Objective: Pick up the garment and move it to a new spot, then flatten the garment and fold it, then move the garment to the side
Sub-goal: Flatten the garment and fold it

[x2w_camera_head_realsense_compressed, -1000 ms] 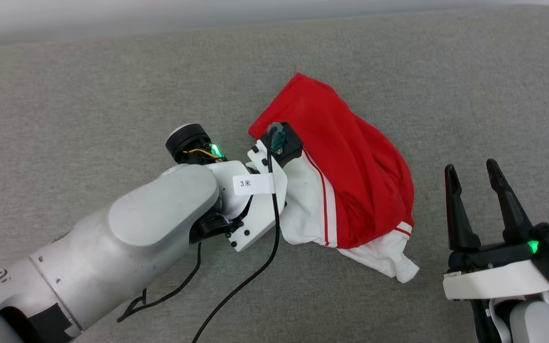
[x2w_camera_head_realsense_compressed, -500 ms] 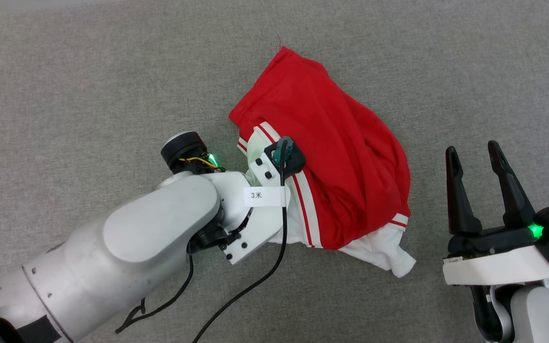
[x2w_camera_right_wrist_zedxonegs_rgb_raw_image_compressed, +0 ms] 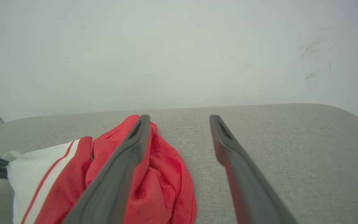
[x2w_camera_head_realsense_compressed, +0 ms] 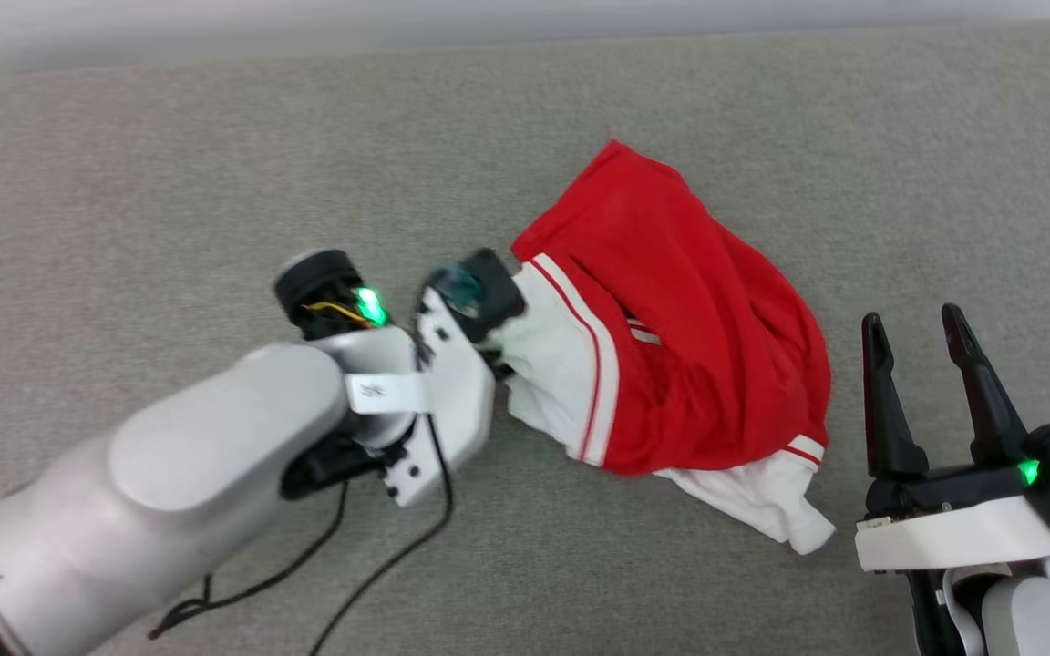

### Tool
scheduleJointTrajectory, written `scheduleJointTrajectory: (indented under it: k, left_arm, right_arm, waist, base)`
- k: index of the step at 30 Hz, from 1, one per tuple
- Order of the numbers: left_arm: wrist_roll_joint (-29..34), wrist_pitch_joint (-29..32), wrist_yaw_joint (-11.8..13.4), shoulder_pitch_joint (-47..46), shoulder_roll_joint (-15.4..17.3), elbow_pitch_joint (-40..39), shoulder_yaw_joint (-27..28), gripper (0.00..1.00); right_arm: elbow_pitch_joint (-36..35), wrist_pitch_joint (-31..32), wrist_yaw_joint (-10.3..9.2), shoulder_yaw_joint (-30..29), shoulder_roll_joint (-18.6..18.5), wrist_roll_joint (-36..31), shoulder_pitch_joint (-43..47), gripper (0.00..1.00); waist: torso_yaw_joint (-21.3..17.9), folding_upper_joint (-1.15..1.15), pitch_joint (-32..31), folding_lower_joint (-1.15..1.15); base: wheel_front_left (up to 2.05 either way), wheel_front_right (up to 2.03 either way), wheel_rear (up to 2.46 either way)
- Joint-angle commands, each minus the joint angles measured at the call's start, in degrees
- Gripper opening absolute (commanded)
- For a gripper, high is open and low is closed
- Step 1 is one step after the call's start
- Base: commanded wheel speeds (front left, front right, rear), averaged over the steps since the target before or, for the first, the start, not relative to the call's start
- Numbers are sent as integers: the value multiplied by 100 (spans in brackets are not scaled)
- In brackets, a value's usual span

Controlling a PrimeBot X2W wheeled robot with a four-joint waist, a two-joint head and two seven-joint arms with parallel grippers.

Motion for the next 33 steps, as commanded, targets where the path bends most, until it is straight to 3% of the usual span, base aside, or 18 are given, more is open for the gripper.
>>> scheduleJointTrajectory:
  k: [1, 7, 13, 20, 26, 31, 32, 33]
  left_arm:
    - [-97, -206, -4, 29, 181, -19, 121, 0]
    - [-370, -498, 96, 297, 694, 40, 368, 0]
    - [-838, -540, 358, 794, 1230, 347, 523, 0]
    - [-1297, -544, 498, 1295, 1601, 994, 584, 0]
    - [-1339, -496, 565, 1552, 1572, 1580, 464, 0]
    - [-1426, -761, 518, 1690, 1239, 1829, 490, 0]
    - [-1430, -904, 515, 1720, 1177, 1857, 527, 63]
    - [-1399, -1104, 541, 1736, 1125, 1886, 579, 100]
  right_arm:
    - [17, -12, -4, -14, 11, -48, 93, 100]
    - [30, -12, -4, -50, 10, -102, 197, 100]
    - [35, -12, -4, -43, 10, -153, 263, 100]
    - [54, -12, -4, -23, 10, -185, 277, 100]
    - [92, -12, -4, -52, 11, -222, 296, 100]
    - [113, -11, -4, -76, 11, -256, 330, 100]
    - [117, -11, -4, -85, 10, -266, 345, 100]
    - [115, -11, -4, -84, 10, -274, 361, 100]
  waist:
    - [204, 0, -182, 0]
    - [420, 0, -327, 0]
    - [549, 0, -374, 0]
    - [561, 0, -348, 0]
    - [546, 0, -338, 0]
    - [590, 0, -404, 0]
    - [604, 0, -441, 0]
    - [613, 0, -480, 0]
  base:
    - [0, 0, 0]
    - [0, 0, 0]
    - [0, 0, 0]
    - [0, 0, 0]
    - [0, 0, 0]
    - [0, 0, 0]
    - [0, 0, 0]
    - [0, 0, 0]
